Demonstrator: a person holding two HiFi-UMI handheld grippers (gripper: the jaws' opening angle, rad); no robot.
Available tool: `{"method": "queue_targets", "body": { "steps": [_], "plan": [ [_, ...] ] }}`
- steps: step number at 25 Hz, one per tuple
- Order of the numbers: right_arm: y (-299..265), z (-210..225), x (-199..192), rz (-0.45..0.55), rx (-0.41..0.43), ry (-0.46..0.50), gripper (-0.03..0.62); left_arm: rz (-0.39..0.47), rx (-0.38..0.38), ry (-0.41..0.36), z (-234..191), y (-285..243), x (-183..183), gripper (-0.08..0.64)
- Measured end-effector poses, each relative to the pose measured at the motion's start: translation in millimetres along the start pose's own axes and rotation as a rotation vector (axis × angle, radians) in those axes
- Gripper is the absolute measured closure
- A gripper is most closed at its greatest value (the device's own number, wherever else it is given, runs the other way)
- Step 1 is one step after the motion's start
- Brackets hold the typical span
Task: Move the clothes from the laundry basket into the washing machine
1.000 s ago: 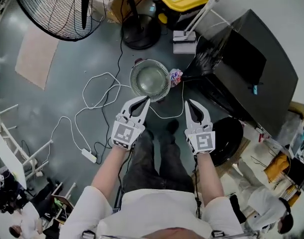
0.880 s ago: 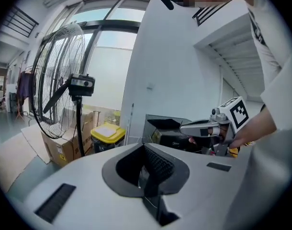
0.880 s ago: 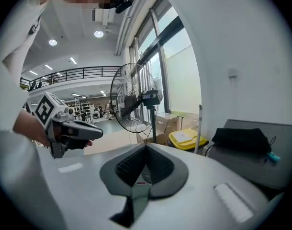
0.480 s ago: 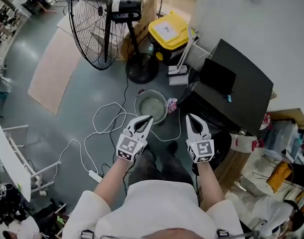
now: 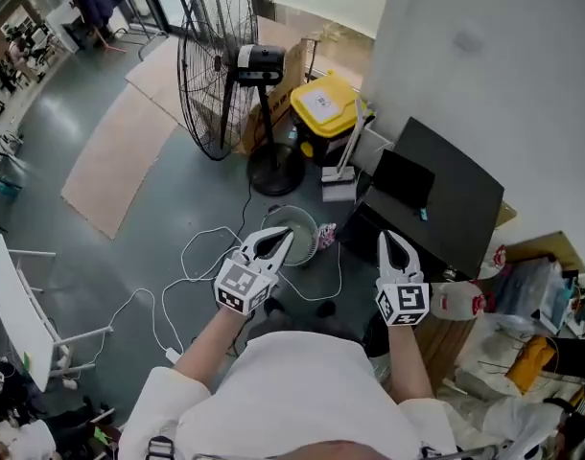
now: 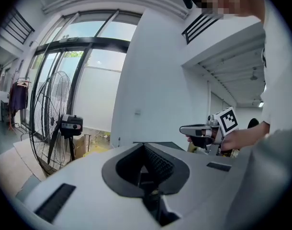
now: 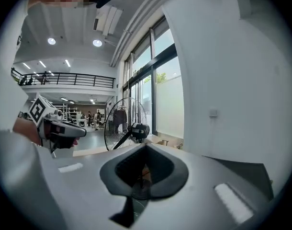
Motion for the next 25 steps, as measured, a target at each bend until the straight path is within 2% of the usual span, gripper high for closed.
{"method": "queue_targets", "body": {
  "steps": [8, 17, 25],
  "plan": [
    [41, 9, 28, 0.034, -0.038, 0.047, 0.581, 0.052, 0.042, 0.006, -3, 22, 24, 0.554],
    [65, 22, 36, 0.053, -0.099, 0.025, 0.581, 0.087, 0.039, -0.033, -2, 24, 50, 0.554],
    [66, 25, 41, 0.073, -0.088, 0.025, 0.581, 0.075, 0.018, -0.048, -3, 11, 53, 0.554]
  ]
}}
Point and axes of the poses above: the fingertips, and each gripper's own axes: y backward along the fingers, z to its right, x out of its top, the point moved 8 cm from there along y, backward along the fingers, and after that the axes turned 2 degrees about -z, right-handed, at the moved point
